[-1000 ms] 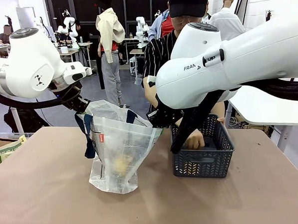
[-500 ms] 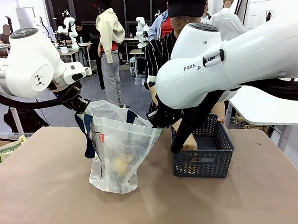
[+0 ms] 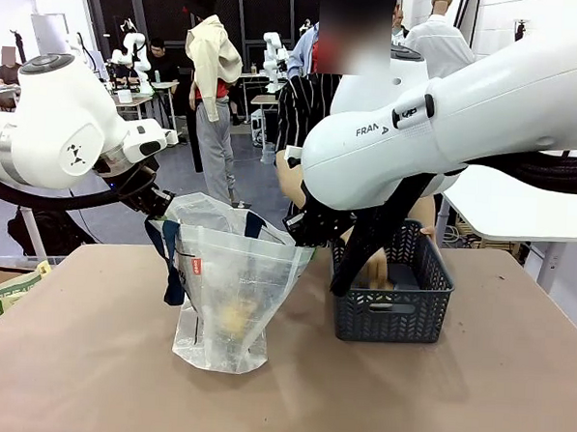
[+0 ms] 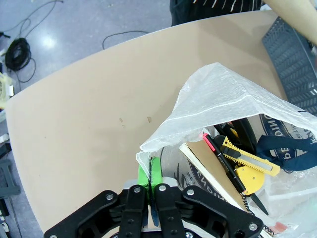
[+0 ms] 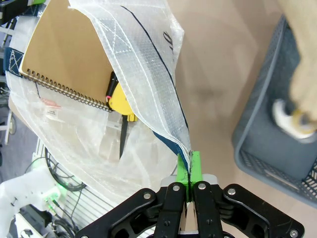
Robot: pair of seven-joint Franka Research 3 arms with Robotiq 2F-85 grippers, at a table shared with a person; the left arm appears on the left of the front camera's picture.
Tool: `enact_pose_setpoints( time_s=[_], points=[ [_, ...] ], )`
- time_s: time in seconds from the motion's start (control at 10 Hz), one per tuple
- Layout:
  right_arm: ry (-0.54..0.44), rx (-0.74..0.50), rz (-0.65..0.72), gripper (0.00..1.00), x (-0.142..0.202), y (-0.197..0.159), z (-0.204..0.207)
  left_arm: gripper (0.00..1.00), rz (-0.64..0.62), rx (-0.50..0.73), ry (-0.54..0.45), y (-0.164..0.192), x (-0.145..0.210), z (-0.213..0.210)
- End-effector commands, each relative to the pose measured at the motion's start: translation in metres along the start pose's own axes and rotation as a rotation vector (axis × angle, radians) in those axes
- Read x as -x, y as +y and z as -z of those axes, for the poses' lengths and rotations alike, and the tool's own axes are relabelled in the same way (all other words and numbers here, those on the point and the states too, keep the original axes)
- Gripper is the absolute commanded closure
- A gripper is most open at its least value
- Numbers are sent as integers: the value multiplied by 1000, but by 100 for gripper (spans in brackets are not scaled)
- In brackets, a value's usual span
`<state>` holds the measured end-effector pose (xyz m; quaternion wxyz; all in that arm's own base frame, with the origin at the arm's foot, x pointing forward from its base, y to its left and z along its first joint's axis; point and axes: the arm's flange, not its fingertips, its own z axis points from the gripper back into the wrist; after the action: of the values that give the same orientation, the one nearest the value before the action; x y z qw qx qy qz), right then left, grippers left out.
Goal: Transfer purchased items from the store into the shopping bag.
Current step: Move the Reusable shopping bag to the right side of the table.
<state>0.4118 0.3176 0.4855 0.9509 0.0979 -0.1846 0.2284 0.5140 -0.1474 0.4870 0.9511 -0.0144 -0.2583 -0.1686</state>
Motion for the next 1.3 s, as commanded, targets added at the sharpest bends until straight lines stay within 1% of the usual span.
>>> enact_pose_setpoints(
  time_s=[0.0,1.2],
  points=[
    [0,-3,6,100,0,-1,0,100,-15,-7,-3,3,3,-3],
    [0,-3,6,100,0,-1,0,100,-15,-7,-3,3,3,-3]
  ],
)
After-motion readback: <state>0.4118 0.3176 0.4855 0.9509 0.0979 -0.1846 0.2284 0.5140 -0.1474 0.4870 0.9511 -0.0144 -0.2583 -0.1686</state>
